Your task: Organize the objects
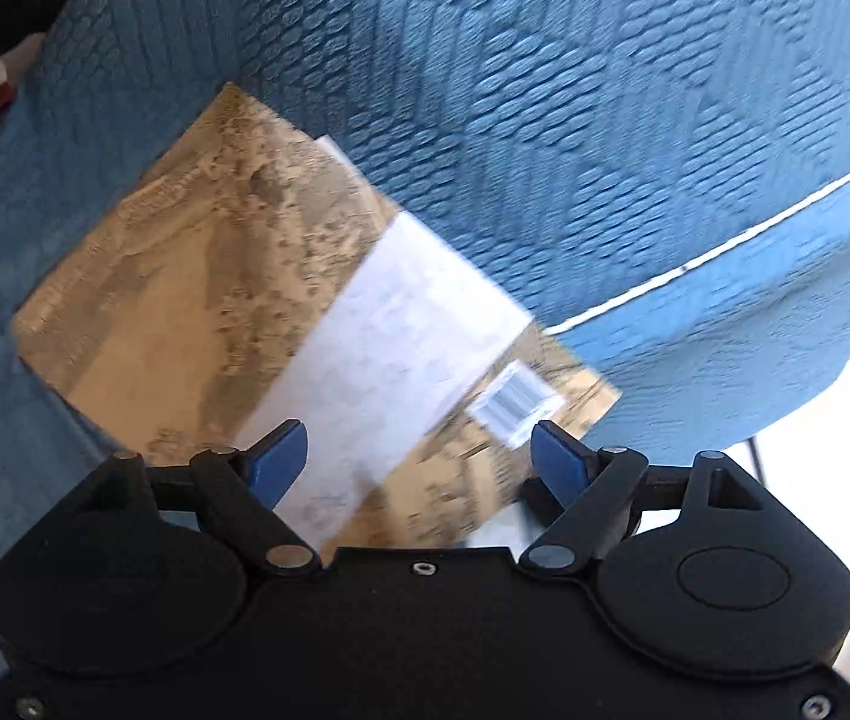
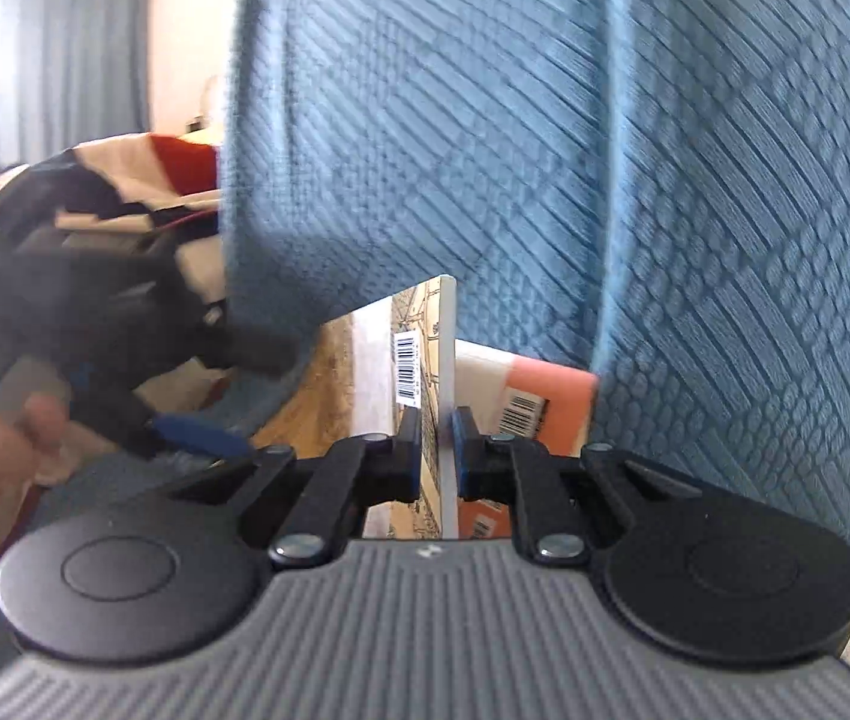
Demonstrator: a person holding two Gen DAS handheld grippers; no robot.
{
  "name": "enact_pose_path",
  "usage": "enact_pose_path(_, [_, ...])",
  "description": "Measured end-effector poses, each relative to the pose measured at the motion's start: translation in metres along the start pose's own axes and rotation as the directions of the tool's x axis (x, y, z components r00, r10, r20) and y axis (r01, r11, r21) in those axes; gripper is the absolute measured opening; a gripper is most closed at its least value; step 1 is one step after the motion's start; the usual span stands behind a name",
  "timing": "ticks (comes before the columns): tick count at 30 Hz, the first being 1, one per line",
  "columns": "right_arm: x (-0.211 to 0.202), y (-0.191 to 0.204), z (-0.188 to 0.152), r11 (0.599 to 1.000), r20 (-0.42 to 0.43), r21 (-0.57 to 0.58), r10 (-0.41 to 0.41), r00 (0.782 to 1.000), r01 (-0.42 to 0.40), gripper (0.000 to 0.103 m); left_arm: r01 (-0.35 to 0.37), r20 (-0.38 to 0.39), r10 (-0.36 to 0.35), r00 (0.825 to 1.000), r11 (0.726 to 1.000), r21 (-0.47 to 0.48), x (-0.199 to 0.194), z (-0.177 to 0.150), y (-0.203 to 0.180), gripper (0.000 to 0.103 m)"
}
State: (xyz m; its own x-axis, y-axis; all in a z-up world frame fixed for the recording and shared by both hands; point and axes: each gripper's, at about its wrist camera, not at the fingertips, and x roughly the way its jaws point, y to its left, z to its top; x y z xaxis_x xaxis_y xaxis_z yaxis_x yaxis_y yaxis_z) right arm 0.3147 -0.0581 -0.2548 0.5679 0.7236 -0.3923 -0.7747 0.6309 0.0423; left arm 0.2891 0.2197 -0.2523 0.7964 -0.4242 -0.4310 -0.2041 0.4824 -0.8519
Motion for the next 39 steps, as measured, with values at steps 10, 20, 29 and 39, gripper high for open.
enact_pose_path(10, [-0.022,0.043,-0.002,0.973,0.005,-0.216,0.091,0.996,-0.088,0.014,0.206,0.063,-0.202,0.977,0.976,-0.070,-0.029,-0.006,-0.004,0.085])
enact_pose_path(20, [-0.039,0.074,-0.009,0.928,-0.041,-0.312,0.201,0.979,-0.204,0.013,0.135,0.024,-0.134,0.991,0.982,-0.132,-0.044,-0.023,0.007,0.082])
enact_pose_path(29, [-0.068,0.095,-0.024,0.864,-0.107,-0.429,0.242,0.964,-0.264,0.008,0.101,-0.033,-0.107,0.994,0.982,-0.159,-0.056,-0.056,0.018,0.071])
enact_pose_path(39, [-0.078,0.125,-0.039,0.823,-0.160,-0.485,0.248,0.955,-0.295,0.007,-0.031,-0.045,0.027,0.999,0.996,-0.087,-0.064,-0.066,0.014,0.053])
